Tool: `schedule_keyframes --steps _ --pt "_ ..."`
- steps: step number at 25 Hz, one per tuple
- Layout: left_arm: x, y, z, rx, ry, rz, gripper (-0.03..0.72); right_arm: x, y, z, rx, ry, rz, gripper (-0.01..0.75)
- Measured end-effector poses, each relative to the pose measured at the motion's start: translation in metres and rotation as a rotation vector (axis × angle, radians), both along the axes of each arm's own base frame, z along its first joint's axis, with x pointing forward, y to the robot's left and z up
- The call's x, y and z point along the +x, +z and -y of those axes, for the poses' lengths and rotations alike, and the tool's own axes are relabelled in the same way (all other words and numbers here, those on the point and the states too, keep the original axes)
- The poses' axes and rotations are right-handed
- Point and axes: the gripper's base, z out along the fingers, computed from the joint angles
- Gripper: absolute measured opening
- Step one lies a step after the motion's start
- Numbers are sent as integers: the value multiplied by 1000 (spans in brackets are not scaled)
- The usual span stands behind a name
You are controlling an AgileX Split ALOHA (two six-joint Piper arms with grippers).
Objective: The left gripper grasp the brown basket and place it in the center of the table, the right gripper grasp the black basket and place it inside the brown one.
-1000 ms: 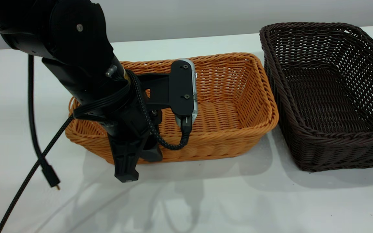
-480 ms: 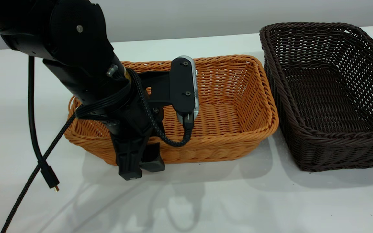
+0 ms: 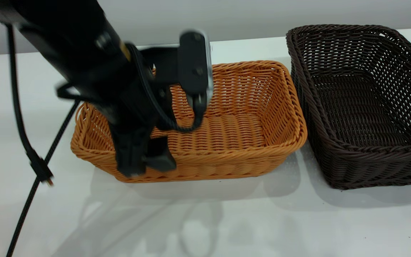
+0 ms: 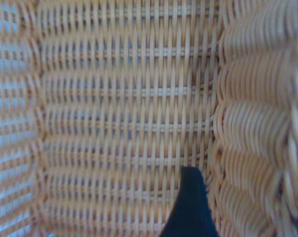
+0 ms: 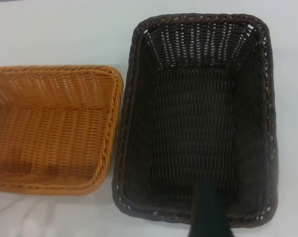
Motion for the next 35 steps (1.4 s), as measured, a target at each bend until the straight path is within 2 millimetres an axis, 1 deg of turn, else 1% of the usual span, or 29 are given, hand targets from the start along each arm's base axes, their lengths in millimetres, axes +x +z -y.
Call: schedule_keyframes --steps 5,8,13,16,18,21,23,26,30,33,35 --pt "-12 39 -2 -68 66 2 503 -2 -1 -2 17 8 -29 411" --pt "-22 65 -4 -139 137 -1 503 -4 -2 -4 73 -10 -62 411" --pt "-41 107 -5 -295 214 11 503 -2 2 -11 209 -32 -45 411" --pt "-49 127 -9 -384 241 20 503 1 6 -16 341 -66 -32 411" --pt "-53 137 -10 -437 266 14 503 3 8 -19 428 -86 -47 411" --pt "-57 146 -13 -476 271 22 503 7 6 -19 527 -161 -84 411" --pt "-58 148 -13 -481 267 35 503 10 -1 -16 587 -251 -115 411" --pt "-58 148 -14 -480 266 35 503 13 -19 -11 666 -402 -158 411" --pt "-58 148 -14 -481 266 37 503 10 -54 -8 789 -604 -250 411" --pt "-57 149 -13 -487 266 44 503 4 -85 -7 864 -740 -326 411" --pt "-57 149 -13 -487 266 45 503 3 -101 -7 904 -818 -369 411"
